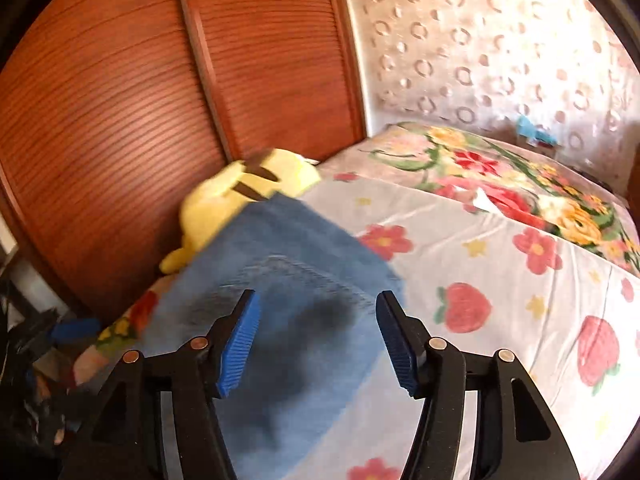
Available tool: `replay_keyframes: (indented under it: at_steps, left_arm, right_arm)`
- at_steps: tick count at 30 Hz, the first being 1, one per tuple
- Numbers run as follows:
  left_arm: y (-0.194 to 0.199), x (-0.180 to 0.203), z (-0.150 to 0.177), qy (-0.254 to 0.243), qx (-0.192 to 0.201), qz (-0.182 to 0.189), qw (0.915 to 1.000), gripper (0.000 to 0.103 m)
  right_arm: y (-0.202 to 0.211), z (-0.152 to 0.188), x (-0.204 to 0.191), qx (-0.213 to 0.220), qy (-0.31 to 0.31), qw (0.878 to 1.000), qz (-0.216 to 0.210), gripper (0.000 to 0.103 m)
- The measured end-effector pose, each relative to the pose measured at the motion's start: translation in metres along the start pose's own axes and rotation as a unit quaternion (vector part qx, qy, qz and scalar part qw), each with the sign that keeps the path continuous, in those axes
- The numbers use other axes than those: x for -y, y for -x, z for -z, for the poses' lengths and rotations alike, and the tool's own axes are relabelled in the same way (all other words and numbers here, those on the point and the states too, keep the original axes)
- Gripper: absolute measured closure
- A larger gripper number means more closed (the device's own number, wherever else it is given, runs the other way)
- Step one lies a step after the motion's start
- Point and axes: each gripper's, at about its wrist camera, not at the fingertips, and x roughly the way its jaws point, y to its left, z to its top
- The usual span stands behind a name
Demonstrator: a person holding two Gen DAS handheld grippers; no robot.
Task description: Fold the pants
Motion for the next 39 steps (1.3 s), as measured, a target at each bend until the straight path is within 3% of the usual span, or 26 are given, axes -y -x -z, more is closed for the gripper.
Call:
replay_keyframes:
  at_steps: [6, 11, 13, 17, 18, 19, 20, 22, 24, 26, 33, 39]
  left_arm:
    - [-0.016, -0.016, 0.017, 0.022, -0.031, 0.000, 0.9993, 0.024]
    - [-0.022, -0.020, 0.023, 0.034, -0.027, 0.013, 0.9990, 0.023]
    - [-0.021, -0.020, 0.024, 0.037, -0.025, 0.021, 0.9988, 0.027]
    - [-0.018, -0.019, 0.024, 0.046, -0.018, 0.043, 0.9979, 0.048]
    - [-0.018, -0.018, 0.025, 0.046, -0.017, 0.045, 0.9978, 0.053]
    - [-0.017, -0.017, 0.025, 0.046, -0.015, 0.043, 0.9979, 0.056]
    - [-0.017, -0.015, 0.025, 0.046, -0.013, 0.042, 0.9980, 0.060]
    - [-0.015, -0.013, 0.026, 0.047, -0.009, 0.039, 0.9981, 0.066]
    - [-0.011, -0.010, 0.025, 0.044, -0.002, 0.038, 0.9983, 0.080]
    - [-0.006, -0.006, 0.023, 0.038, 0.005, 0.032, 0.9987, 0.085]
    - [0.011, -0.007, 0.007, 0.014, 0.024, 0.014, 0.9995, 0.089]
    - [0.005, -0.017, -0.028, -0.001, 0.043, 0.000, 0.9991, 0.090]
  right_arm:
    - [-0.022, -0.003, 0.009, -0.021, -0.021, 1.000, 0.003, 0.029]
    - [-0.044, -0.007, 0.018, -0.047, -0.035, 0.998, -0.002, 0.020]
    - [-0.049, -0.005, 0.025, -0.056, -0.051, 0.997, -0.014, 0.020]
    - [-0.064, -0.008, 0.036, -0.077, -0.073, 0.993, -0.048, 0.020]
    - [-0.067, -0.010, 0.038, -0.075, -0.073, 0.993, -0.049, 0.022]
    - [-0.070, -0.012, 0.041, -0.076, -0.073, 0.993, -0.059, 0.033]
    - [-0.072, -0.012, 0.042, -0.078, -0.077, 0.991, -0.073, 0.038]
    - [-0.076, -0.014, 0.044, -0.072, -0.072, 0.992, -0.071, 0.047]
    - [-0.073, -0.014, 0.041, -0.064, -0.056, 0.994, -0.066, 0.060]
    - [-0.066, -0.013, 0.040, -0.049, -0.047, 0.995, -0.070, 0.074]
    - [-0.031, -0.026, 0.023, 0.021, -0.004, 0.998, -0.067, 0.079]
    - [-0.029, -0.051, 0.028, 0.065, 0.016, 0.996, -0.062, 0.079]
